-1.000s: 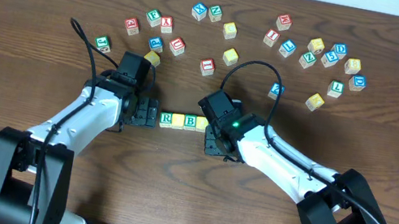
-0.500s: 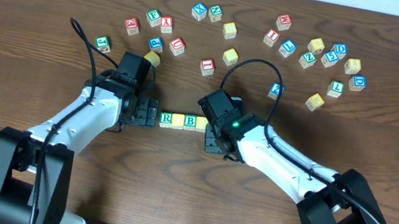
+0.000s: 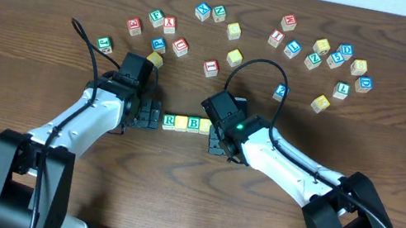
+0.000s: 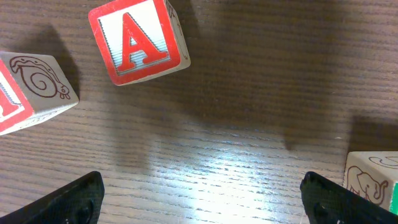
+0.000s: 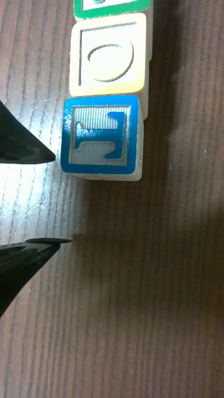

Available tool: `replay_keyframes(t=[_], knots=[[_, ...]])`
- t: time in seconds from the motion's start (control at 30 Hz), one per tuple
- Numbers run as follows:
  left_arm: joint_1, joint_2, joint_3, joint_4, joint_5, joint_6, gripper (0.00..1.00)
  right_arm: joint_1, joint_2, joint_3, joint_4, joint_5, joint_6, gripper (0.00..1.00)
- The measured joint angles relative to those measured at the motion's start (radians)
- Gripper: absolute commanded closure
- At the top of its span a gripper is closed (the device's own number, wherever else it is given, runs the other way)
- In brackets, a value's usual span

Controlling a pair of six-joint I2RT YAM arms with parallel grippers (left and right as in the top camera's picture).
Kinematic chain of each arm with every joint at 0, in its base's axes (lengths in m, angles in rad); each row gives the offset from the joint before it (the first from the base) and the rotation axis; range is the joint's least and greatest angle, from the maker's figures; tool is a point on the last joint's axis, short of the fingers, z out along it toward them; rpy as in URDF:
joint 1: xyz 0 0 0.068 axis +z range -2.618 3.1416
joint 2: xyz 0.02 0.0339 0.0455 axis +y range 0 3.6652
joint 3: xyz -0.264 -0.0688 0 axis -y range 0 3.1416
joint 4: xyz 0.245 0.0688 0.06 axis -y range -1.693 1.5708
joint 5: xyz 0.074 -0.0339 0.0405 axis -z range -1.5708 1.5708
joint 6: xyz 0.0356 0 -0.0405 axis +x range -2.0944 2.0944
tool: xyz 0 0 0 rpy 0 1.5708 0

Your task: Spell out ROBOT

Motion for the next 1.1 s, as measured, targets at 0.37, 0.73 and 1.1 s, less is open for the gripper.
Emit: replay_keyframes(t=[0.37, 0.73, 1.1], knots=[[0.0, 0.0, 0.0, 0.0, 0.0, 0.0, 0.01, 0.0, 0.0, 0.0, 0.013, 0.005, -0.001, 0.66], [0.0, 0.0, 0.0, 0.0, 0.0, 0.0, 0.01, 0.0, 0.0, 0.0, 0.022, 0.016, -0.007, 0.66], [0.0, 0.0, 0.0, 0.0, 0.0, 0.0, 0.01, 0.0, 0.0, 0.0, 0.029, 0.025, -0.007, 0.66]])
